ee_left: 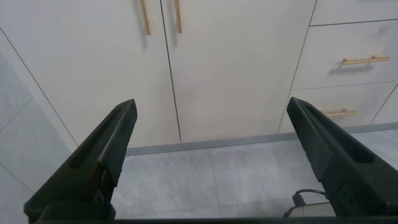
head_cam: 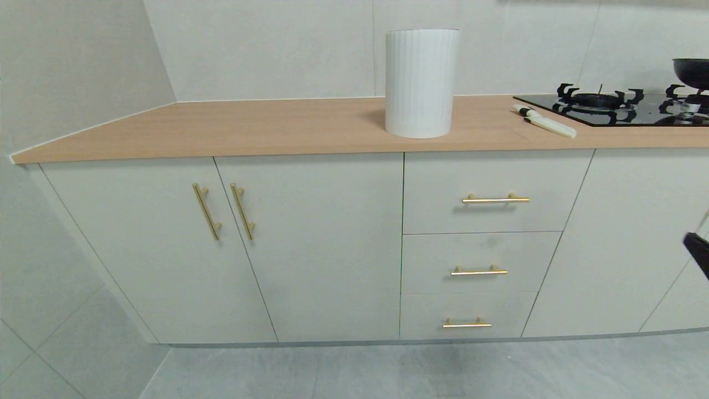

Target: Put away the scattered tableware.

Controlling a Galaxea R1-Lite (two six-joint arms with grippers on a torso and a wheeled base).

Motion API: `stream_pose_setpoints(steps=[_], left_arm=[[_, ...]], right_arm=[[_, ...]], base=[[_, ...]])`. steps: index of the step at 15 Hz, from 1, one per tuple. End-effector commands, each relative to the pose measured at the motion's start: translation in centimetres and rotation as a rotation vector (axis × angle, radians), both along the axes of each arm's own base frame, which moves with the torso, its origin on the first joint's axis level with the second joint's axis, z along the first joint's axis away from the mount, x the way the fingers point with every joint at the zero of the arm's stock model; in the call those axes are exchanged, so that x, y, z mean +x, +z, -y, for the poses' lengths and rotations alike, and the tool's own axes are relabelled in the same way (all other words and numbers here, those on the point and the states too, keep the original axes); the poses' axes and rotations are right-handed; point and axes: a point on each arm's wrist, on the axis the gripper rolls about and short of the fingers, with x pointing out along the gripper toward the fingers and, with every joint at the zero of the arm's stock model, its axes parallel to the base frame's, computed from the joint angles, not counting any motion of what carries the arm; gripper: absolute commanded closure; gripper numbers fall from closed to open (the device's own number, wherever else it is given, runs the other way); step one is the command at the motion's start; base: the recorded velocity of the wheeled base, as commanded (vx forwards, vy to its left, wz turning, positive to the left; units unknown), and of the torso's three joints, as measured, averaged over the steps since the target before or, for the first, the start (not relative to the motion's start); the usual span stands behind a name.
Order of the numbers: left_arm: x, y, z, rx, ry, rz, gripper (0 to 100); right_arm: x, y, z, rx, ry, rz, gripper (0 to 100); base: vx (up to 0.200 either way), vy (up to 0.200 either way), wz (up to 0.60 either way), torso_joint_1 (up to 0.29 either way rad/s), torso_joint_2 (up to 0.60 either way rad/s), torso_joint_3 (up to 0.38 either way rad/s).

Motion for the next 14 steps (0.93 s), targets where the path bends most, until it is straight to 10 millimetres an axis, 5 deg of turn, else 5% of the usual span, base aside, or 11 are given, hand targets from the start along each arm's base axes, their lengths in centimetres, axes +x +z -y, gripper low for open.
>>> stream_pose_setpoints(steps=[1,3,9,14], left_arm=[[0.0,0.0,0.0,0.000,0.000,0.000,0],[0.0,0.0,0.0,0.000,0.000,-0.001,0],[0.0,0.0,0.0,0.000,0.000,-0.001,0],[0.0,0.0,0.0,0.000,0.000,0.000,0]], right_arm=[[-10.6,1.5,1.7,-0.044,-0.039,0.119,0],[-15.0,1.7,2.2,-0.044,-0.050,0.114,0],[-18.8,-1.6,1.4,-0.107,-0.093,0.203,0],[-16.5,-4.7,1.1,-0.059,0.084,0.103,0]], base=[[0.000,0.000,0.00,0.000,0.00,0.000],[0.000,0.000,0.00,0.000,0.00,0.000],[0.000,0.000,0.00,0.000,0.00,0.000],[0.000,0.000,0.00,0.000,0.00,0.000]])
